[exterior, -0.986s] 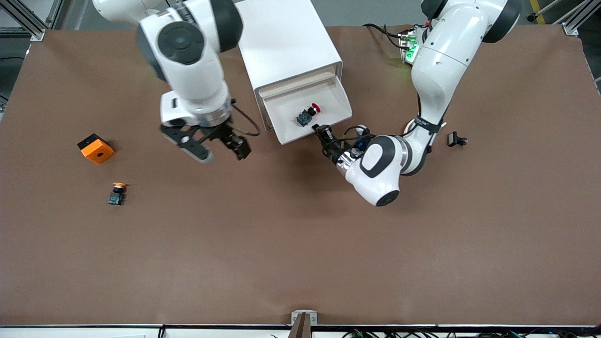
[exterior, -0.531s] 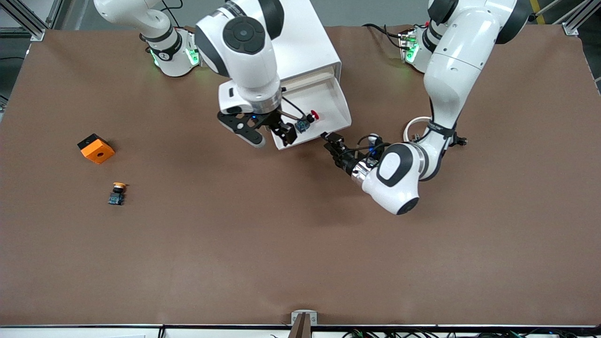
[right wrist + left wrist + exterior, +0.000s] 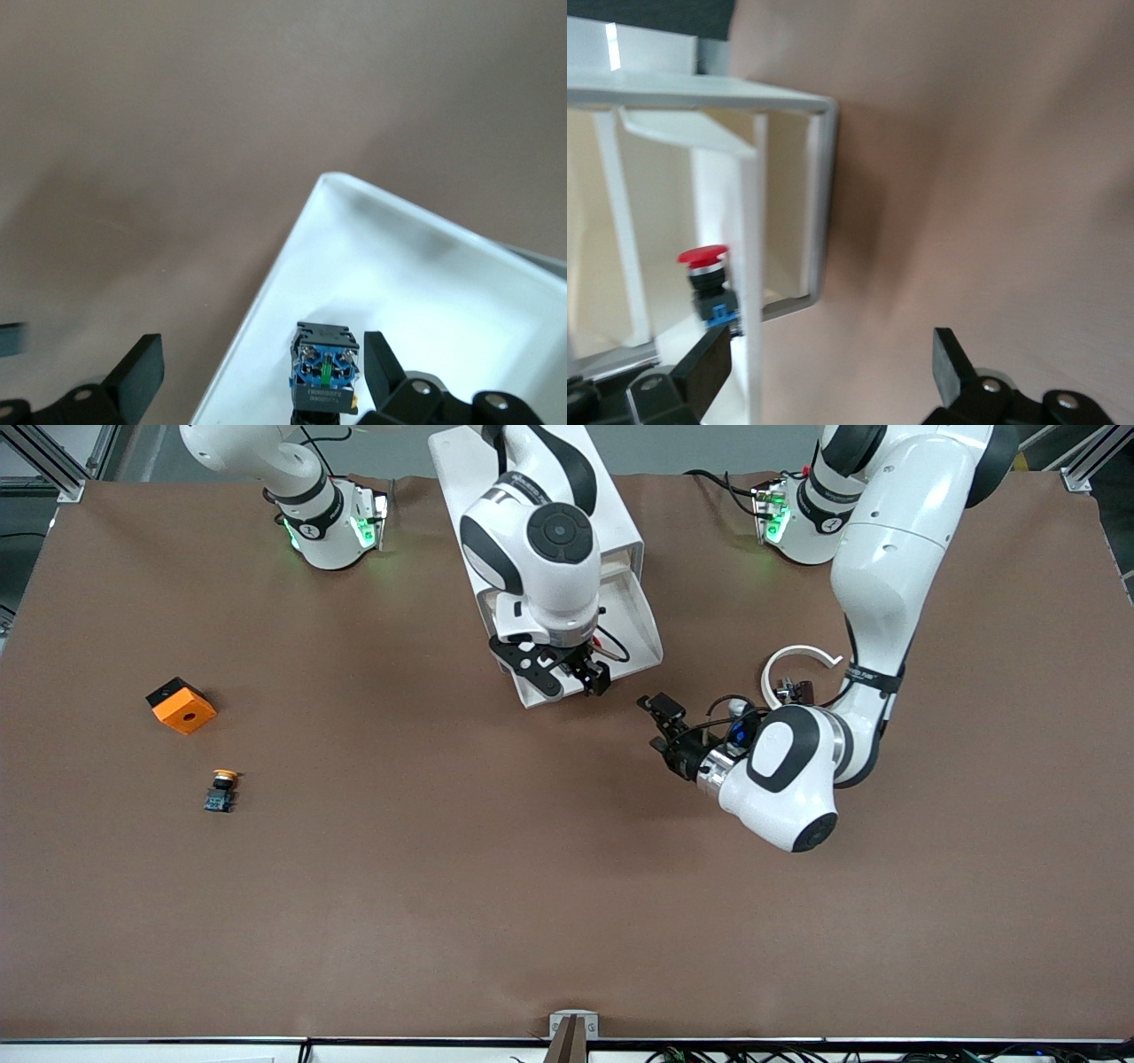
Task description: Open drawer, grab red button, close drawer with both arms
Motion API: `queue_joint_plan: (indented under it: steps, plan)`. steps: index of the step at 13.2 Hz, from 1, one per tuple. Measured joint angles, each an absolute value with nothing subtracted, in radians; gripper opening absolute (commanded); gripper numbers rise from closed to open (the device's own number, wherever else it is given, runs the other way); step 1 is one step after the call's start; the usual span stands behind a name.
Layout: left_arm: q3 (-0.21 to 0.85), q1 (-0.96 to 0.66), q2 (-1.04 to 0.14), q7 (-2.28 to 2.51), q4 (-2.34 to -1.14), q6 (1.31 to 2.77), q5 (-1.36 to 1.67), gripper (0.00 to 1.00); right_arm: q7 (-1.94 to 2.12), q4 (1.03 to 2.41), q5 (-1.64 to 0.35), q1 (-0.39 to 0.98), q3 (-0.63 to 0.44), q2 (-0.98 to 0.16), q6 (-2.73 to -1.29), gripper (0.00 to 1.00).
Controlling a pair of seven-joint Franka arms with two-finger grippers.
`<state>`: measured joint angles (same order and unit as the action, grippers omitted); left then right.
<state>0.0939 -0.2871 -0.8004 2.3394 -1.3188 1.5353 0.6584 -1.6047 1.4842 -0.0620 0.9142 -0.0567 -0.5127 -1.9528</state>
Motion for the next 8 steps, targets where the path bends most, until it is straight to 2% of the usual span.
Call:
queue_joint_plan:
  steps: [8]
  plan:
    - [0.087, -0.236, -0.784, 1.990, -1.243, 1.532, 0.334, 1.00, -1.724, 1.535, -0.088, 0.928, -0.062, -0.524, -1.938, 1.00]
